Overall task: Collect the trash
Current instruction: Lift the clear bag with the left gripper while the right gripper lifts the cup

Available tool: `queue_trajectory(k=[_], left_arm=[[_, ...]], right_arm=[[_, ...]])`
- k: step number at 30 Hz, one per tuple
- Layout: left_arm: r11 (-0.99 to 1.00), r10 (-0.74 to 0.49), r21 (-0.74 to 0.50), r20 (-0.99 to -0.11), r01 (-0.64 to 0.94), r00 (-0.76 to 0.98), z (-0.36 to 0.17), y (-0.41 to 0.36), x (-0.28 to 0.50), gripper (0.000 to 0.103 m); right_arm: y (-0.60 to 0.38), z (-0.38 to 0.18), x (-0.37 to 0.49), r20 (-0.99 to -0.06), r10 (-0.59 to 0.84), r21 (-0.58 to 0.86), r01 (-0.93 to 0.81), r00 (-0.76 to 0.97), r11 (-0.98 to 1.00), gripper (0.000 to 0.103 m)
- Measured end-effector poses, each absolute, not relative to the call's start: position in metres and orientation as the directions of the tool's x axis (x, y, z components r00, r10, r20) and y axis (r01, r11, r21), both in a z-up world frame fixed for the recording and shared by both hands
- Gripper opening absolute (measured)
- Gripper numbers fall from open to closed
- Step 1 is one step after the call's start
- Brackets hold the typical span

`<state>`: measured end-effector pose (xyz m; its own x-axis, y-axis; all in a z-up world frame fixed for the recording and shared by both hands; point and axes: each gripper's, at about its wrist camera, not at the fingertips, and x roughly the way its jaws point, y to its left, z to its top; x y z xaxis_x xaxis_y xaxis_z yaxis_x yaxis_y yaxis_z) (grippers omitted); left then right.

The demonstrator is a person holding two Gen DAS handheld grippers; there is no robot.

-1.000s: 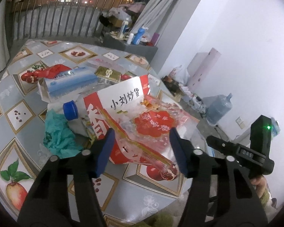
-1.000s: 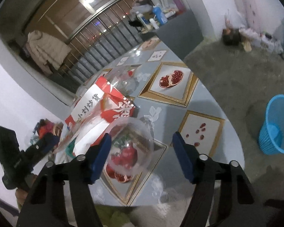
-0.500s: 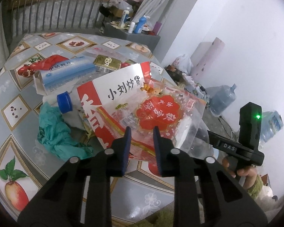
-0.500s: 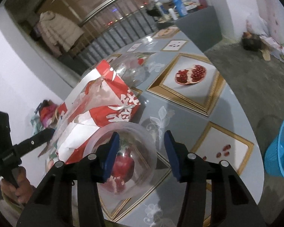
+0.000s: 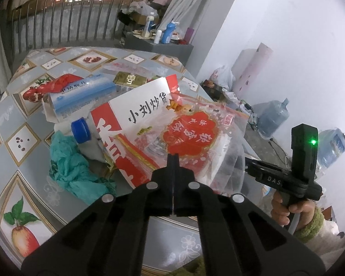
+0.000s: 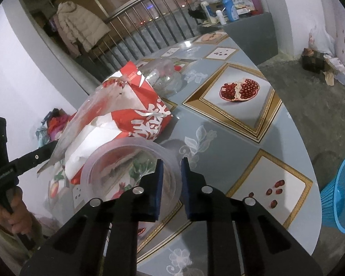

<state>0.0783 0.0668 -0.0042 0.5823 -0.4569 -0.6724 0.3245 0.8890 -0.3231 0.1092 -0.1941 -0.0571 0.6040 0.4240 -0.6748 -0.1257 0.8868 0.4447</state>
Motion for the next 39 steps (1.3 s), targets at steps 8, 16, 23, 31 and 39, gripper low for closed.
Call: queue_trajectory(k=[8, 16, 23, 31, 39], left_arm=[[0.896, -0.443, -0.294, -0.637, 0.333, 0.630, 0.009, 0.073, 0.064, 0.000], [0.875, -0.481, -0.284, -0.601, 0.392, 0.638, 0.015, 0.078, 0.053, 0.002], [0.834, -0.518, -0.169, -0.568, 0.526, 0.639, 0.016, 0.051, 0.034, 0.045], [0.819, -0.377, 0.183, -0.542, 0.543, 0.751, 0.005, 0.013, 0.028, 0.048], [0.794, -0.334, 0.267, -0.560, 0.547, 0.758, -0.004, 0.006, 0.039, 0.041]], right_arm=[[-0.200, -0.053, 0.095, -0.673, 0.399, 0.433, -0.106, 0.623, 0.895, 0.009], [-0.211, -0.048, 0.079, -0.682, 0.357, 0.410, -0.070, 0.639, 0.909, 0.008], [-0.218, -0.049, 0.072, -0.685, 0.346, 0.421, -0.041, 0.641, 0.906, 0.008], [-0.219, -0.052, 0.071, -0.685, 0.346, 0.424, -0.036, 0.641, 0.905, 0.008], [-0.219, -0.053, 0.071, -0.686, 0.349, 0.427, -0.036, 0.639, 0.904, 0.008]])
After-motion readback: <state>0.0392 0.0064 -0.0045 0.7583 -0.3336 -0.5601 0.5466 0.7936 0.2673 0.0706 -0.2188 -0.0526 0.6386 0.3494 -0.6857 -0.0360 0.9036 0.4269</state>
